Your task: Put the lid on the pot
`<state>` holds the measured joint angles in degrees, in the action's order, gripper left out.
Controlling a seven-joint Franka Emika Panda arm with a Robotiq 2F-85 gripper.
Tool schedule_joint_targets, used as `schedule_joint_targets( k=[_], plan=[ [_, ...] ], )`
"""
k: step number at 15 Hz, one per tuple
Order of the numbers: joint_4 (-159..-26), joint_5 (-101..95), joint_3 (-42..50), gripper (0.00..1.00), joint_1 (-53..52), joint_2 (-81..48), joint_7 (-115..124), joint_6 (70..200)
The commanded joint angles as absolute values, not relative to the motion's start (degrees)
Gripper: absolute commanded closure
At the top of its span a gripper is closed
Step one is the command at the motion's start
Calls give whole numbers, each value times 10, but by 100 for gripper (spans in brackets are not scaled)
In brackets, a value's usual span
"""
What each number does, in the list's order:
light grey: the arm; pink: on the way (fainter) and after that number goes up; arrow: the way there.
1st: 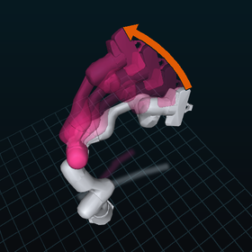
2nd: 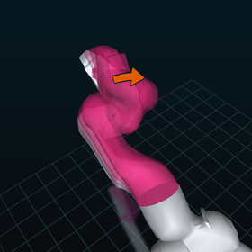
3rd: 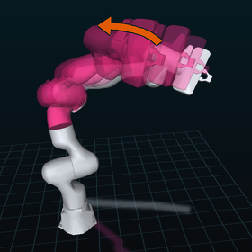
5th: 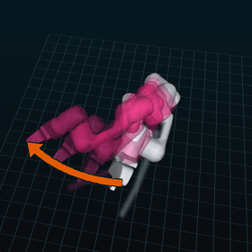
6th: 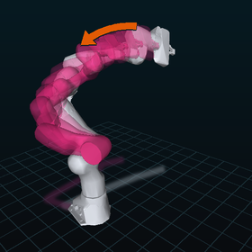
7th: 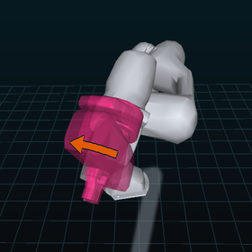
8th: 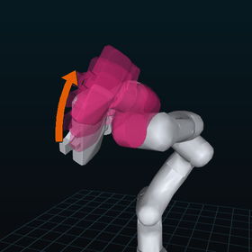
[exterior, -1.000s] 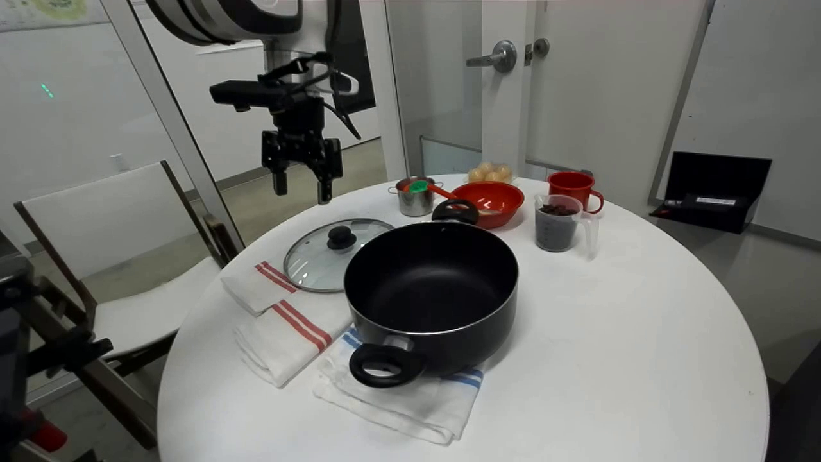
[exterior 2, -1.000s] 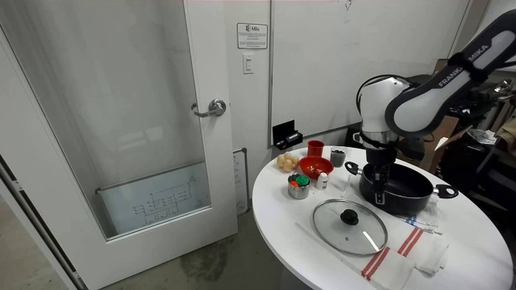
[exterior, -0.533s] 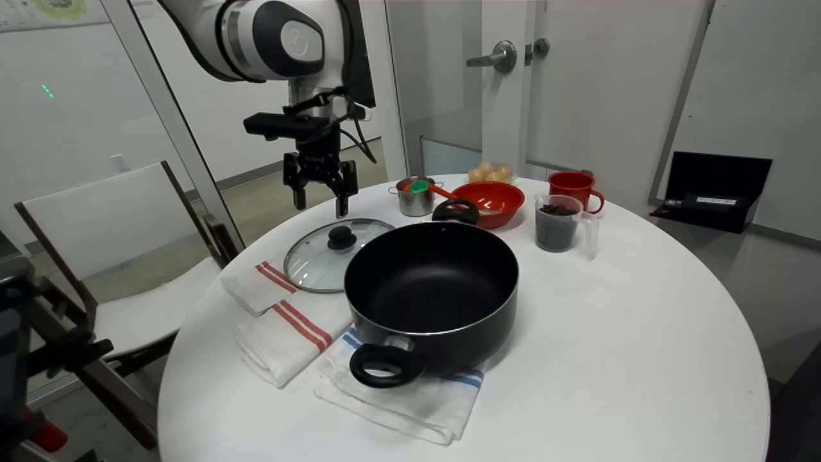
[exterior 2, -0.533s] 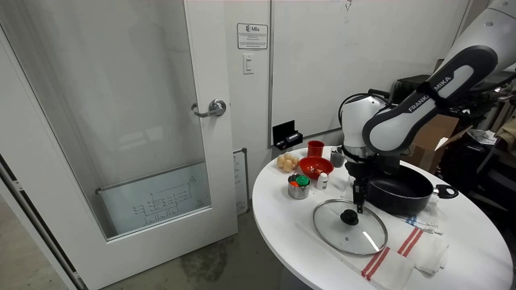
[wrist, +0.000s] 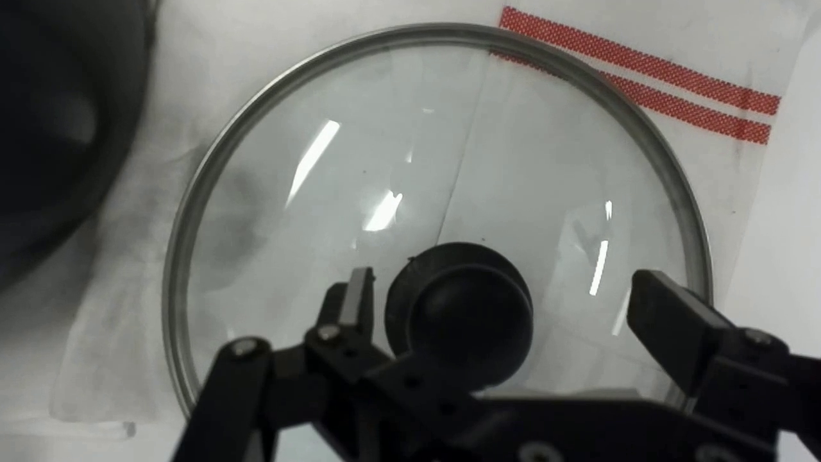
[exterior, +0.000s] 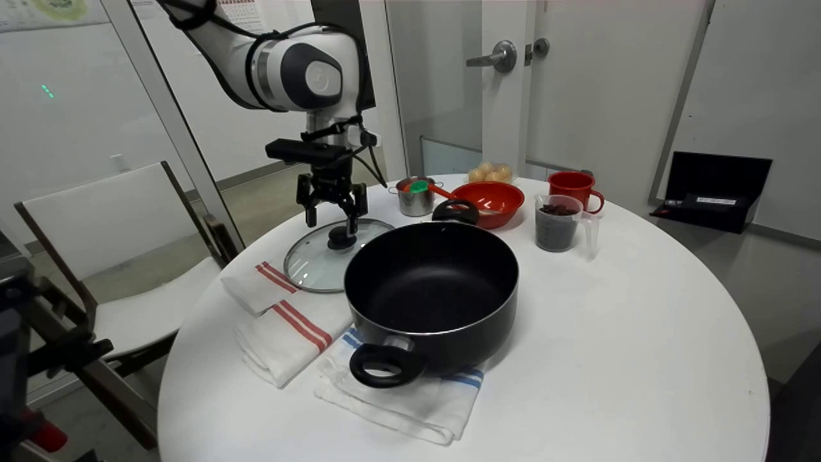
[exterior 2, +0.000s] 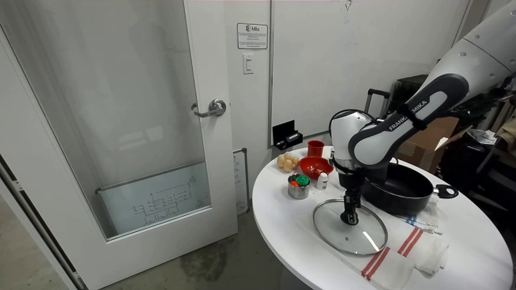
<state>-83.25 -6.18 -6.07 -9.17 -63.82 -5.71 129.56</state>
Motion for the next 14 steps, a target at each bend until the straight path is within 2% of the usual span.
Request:
schedule_joint_targets(
  k=[1,6,7,8,14],
  plan=[
    [-762,-67,-56,0,-97,-684,-77,1268],
    [-718,-66,-55,0,-96,-716,-85,1254],
    [-711,-66,-55,18,-96,-720,-87,1252],
    [-705,-65,-56,28,-96,-724,-89,1251],
    [-684,-64,-57,72,-96,-728,-93,1238]
  ],
)
